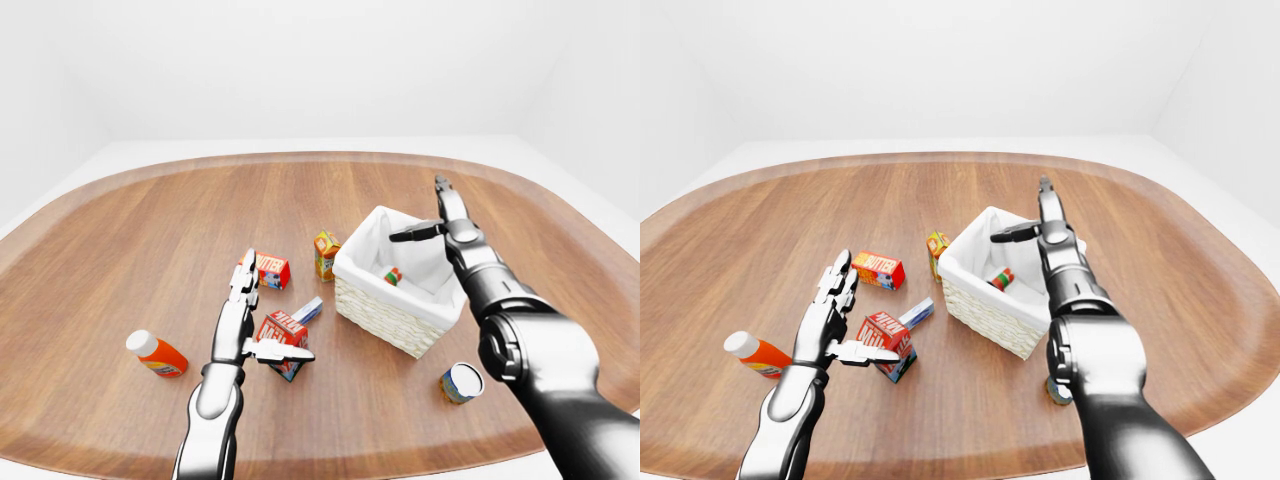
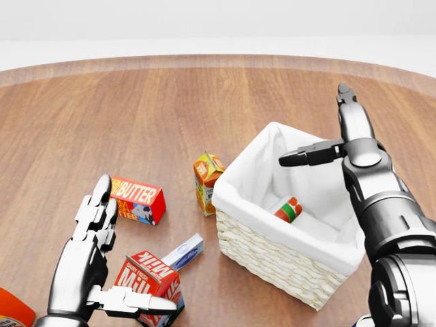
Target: Pick up the tomato sauce, and put it in the basket.
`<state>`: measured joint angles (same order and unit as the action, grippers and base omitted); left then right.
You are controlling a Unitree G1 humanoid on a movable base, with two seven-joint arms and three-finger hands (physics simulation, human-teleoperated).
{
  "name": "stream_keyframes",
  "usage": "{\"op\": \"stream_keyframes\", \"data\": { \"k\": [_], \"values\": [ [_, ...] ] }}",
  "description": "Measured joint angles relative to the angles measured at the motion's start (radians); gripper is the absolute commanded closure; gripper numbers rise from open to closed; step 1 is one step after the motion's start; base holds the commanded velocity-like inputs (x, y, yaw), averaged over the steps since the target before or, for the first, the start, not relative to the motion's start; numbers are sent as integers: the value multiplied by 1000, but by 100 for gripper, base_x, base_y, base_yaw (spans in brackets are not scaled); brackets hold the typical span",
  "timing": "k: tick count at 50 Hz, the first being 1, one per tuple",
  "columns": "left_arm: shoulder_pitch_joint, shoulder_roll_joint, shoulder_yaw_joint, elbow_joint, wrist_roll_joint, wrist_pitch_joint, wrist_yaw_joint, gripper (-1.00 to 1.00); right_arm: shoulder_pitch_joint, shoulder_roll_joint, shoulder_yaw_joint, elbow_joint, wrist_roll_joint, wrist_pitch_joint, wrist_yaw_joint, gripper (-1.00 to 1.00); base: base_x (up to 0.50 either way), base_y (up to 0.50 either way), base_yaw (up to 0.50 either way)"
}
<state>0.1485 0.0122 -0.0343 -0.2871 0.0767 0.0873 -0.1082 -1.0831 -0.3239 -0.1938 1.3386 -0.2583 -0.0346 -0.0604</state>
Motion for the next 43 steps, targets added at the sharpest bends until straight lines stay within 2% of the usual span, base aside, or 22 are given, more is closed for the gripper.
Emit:
{"op": "stream_keyframes", "data": {
  "k": [14,19,22,24,26,30,31,43],
  "values": [
    [2,0,-2,1,1,0,1,-100,-4,-16,21,-58,75,-52,55,-100,0,0,0],
    [2,0,-2,1,1,0,1,-100,15,-19,34,-126,101,-50,79,-100,0,0,0],
    [2,0,-1,2,1,0,1,-100,41,-18,41,-200,116,-33,94,-100,0,0,0],
    [2,0,-1,3,1,0,1,-100,68,-17,44,-271,126,-9,105,-100,0,0,0],
    [2,0,-1,4,1,0,2,-100,99,-16,46,-352,134,22,116,-100,0,0,0],
    [2,0,-2,3,1,0,2,-100,177,-10,46,-558,145,108,143,-100,0,0,0],
    [3,0,-2,3,1,0,2,-100,198,-9,45,-613,147,122,150,-100,0,0,0],
    [6,0,-4,0,1,0,3,-100,424,14,19,-1257,161,122,237,-100,0,0,0]
  ]
}}
